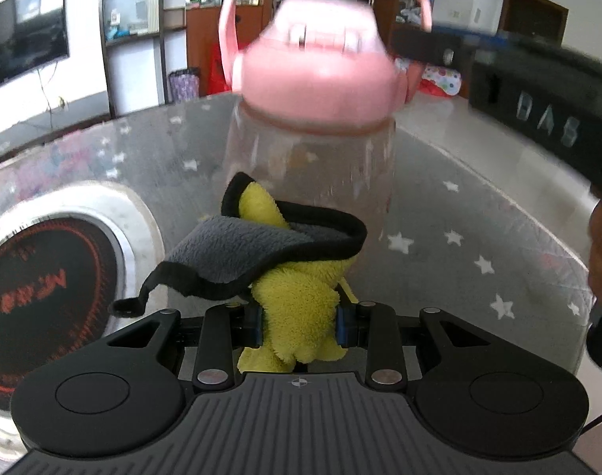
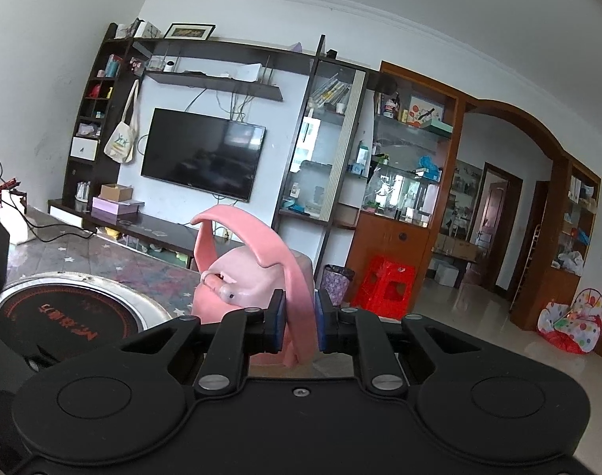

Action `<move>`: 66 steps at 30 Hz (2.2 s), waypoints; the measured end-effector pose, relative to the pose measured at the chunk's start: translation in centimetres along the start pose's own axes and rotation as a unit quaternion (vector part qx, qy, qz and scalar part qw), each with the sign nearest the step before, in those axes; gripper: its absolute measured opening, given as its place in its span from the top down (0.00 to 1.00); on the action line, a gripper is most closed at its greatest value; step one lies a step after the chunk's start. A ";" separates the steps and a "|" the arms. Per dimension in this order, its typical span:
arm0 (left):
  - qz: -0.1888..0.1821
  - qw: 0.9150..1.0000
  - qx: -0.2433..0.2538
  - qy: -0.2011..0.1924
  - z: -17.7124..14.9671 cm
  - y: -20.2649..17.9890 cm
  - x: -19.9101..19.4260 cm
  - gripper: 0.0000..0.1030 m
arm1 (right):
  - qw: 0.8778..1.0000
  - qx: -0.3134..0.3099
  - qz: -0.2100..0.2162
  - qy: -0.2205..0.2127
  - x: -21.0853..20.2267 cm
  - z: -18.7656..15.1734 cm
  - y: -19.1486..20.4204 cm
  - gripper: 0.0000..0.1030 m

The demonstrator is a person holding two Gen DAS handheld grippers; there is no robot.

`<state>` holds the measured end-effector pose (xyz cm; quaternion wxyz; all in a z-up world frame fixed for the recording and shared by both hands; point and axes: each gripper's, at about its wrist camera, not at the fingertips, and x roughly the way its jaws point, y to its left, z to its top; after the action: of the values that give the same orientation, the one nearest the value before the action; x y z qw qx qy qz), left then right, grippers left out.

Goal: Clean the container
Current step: 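Raise the bottle with the right tool and rub its body on the cloth, then lower and tilt the bottle against the cloth held by the left tool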

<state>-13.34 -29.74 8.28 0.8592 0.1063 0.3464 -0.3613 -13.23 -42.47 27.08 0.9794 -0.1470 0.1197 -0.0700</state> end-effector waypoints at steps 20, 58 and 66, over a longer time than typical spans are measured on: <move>0.007 0.999 0.021 -0.038 2.5 0.1 -1.6 0.69 | 1.000 0.013 0.002 -0.007 -0.9 -0.1 0.1 0.84; 0.010 1.000 0.002 0.016 0.9 2.3 1.8 0.69 | 1.000 0.021 0.001 -0.007 -1.0 -0.5 -1.1 0.84; 0.010 1.000 0.026 0.002 3.0 2.7 0.4 0.69 | 1.000 0.015 0.000 -0.008 -1.1 -0.7 -1.3 0.85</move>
<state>-9.75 -29.34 10.00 0.8591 0.1321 0.3372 -0.3615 -14.57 -43.74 27.09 0.9825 -0.1325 0.1107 -0.0703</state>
